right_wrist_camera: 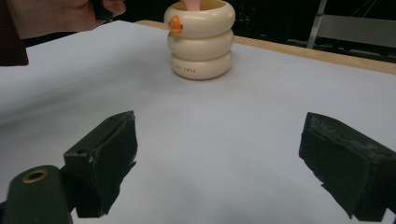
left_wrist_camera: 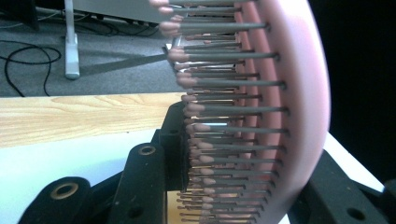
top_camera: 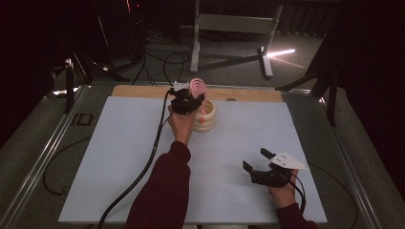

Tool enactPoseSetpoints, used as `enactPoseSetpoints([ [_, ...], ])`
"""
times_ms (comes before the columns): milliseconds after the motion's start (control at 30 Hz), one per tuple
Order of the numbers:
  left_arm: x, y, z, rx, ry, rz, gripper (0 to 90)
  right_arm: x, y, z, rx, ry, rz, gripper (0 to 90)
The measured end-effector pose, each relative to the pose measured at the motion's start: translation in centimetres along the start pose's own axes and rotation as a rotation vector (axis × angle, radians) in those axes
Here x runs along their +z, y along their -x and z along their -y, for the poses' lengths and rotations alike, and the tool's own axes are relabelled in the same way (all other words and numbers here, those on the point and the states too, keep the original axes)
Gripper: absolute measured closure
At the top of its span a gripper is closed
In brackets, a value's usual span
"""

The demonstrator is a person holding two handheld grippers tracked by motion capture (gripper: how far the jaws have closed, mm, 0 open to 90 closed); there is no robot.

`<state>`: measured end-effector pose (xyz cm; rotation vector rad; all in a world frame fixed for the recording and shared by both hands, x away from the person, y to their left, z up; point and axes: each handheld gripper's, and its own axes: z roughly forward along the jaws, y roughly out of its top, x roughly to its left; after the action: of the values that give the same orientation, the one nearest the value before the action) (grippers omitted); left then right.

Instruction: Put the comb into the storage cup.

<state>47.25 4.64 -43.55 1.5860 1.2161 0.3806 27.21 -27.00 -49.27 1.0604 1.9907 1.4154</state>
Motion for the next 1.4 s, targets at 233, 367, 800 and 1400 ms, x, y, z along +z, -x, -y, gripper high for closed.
enactPoseSetpoints([
  [233,0.0,-0.4,0.1,0.0,-0.017,-0.006,62.7,0.0,0.0,0.0,-0.001,-0.001,-0.001,11.5],
  [367,-0.1,-0.6,0.1,-0.004,-0.018,-0.011,62.6,0.1,0.0,0.0,-0.004,-0.001,-0.002,11.6],
  [800,-0.4,-2.0,0.5,-0.039,-0.023,-0.023,61.8,0.2,-0.1,0.1,-0.001,-0.006,-0.005,11.6],
  [1400,-0.3,-2.4,0.6,-0.009,-0.052,-0.064,58.6,0.1,-0.1,0.1,-0.001,-0.005,-0.005,11.6],
])
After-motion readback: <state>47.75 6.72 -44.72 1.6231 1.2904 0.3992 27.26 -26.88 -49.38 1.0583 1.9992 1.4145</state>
